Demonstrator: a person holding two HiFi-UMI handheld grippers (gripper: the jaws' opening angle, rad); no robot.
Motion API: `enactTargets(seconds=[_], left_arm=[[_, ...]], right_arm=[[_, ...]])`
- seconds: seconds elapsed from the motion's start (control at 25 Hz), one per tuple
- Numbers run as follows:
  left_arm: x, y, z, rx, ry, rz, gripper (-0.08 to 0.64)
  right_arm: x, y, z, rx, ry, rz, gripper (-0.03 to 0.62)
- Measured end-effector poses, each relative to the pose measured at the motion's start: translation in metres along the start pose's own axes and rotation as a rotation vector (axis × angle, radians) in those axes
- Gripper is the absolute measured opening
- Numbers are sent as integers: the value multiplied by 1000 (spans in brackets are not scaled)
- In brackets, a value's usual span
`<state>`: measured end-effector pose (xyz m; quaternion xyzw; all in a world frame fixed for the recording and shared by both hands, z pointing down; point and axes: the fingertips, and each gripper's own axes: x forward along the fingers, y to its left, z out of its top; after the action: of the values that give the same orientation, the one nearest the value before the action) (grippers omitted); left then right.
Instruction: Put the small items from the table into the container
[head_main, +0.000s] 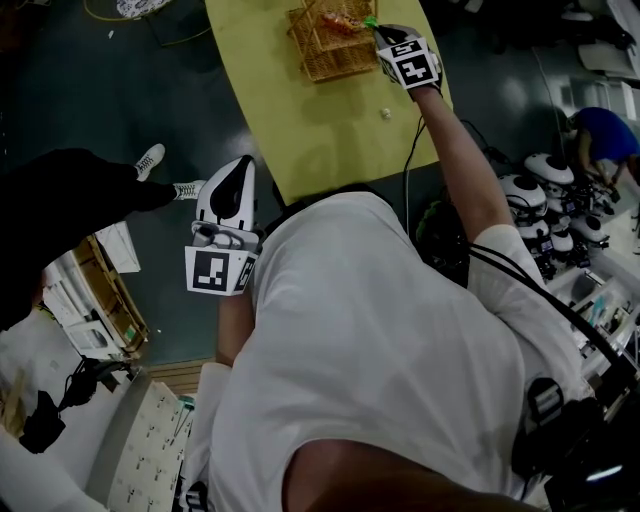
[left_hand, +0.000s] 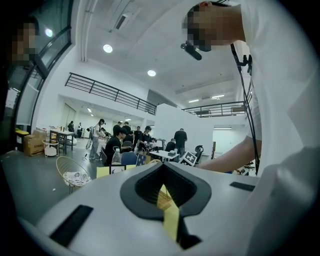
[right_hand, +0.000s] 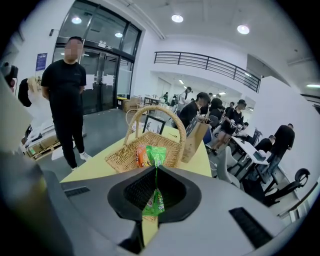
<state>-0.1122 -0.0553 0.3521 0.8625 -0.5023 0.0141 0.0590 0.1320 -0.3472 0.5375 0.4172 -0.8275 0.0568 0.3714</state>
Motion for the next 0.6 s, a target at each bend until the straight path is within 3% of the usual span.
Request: enactTargets(seconds=[0.6], left_arm=[[-1, 6, 2, -6, -11, 19, 8]], right_arm=[[12, -4, 34, 26, -51, 32, 25]])
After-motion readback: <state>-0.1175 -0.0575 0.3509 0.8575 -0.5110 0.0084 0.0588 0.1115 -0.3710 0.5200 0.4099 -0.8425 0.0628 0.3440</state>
